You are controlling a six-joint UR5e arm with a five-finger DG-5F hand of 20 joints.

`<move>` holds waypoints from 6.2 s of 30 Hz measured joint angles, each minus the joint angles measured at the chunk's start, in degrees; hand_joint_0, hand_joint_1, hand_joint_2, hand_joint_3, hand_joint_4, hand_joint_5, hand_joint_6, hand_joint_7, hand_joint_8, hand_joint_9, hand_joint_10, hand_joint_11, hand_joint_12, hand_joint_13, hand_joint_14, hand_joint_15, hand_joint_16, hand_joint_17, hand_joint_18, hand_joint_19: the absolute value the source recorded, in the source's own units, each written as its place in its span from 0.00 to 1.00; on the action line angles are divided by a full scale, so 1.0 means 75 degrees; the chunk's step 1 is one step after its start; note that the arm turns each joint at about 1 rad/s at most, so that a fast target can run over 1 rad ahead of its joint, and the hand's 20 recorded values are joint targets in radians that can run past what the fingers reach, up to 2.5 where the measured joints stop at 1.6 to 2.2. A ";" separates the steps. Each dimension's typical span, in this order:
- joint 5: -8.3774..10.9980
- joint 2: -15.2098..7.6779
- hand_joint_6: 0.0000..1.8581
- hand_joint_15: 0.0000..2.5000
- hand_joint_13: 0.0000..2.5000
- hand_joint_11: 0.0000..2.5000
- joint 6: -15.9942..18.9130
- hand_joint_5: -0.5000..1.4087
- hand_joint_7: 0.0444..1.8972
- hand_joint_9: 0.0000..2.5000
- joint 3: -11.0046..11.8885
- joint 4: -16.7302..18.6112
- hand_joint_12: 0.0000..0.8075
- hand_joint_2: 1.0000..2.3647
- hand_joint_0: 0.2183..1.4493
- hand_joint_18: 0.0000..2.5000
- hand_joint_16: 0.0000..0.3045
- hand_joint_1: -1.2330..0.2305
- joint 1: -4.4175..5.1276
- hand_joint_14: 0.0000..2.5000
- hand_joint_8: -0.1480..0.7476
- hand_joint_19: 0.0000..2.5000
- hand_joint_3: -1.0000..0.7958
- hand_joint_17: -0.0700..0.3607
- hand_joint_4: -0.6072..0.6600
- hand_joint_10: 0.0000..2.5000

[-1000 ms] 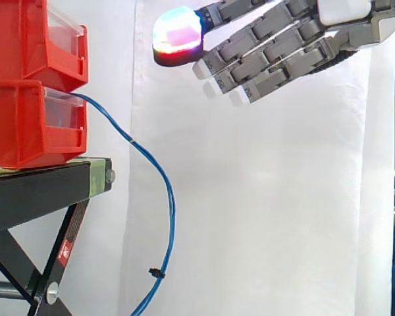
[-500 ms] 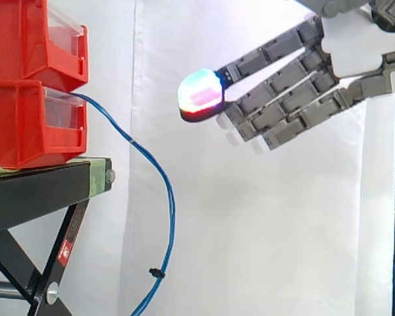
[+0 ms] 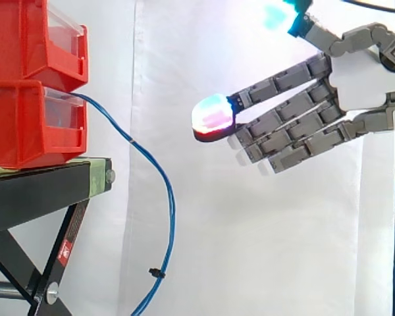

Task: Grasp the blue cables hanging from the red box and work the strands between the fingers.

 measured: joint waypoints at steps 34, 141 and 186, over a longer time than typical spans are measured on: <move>0.2091 -0.0253 0.00 0.07 0.00 0.00 -0.0029 0.08 0.34 0.00 -0.1288 0.2841 0.48 0.00 0.34 0.00 0.23 0.68 0.0563 0.00 0.51 0.07 0.00 0.53 0.62 0.00; 0.2789 -0.3824 0.00 0.07 0.00 0.02 0.0805 0.09 0.35 0.00 0.0807 0.4726 0.48 0.00 0.34 0.00 0.23 0.68 0.1303 0.00 0.53 0.07 0.00 0.53 0.63 0.00; 0.1685 -0.3822 0.00 0.09 0.00 0.06 0.1247 0.10 0.36 0.02 0.1215 0.4245 0.50 0.00 0.34 0.00 0.23 0.68 0.0926 0.00 0.56 0.08 0.00 0.53 0.63 0.00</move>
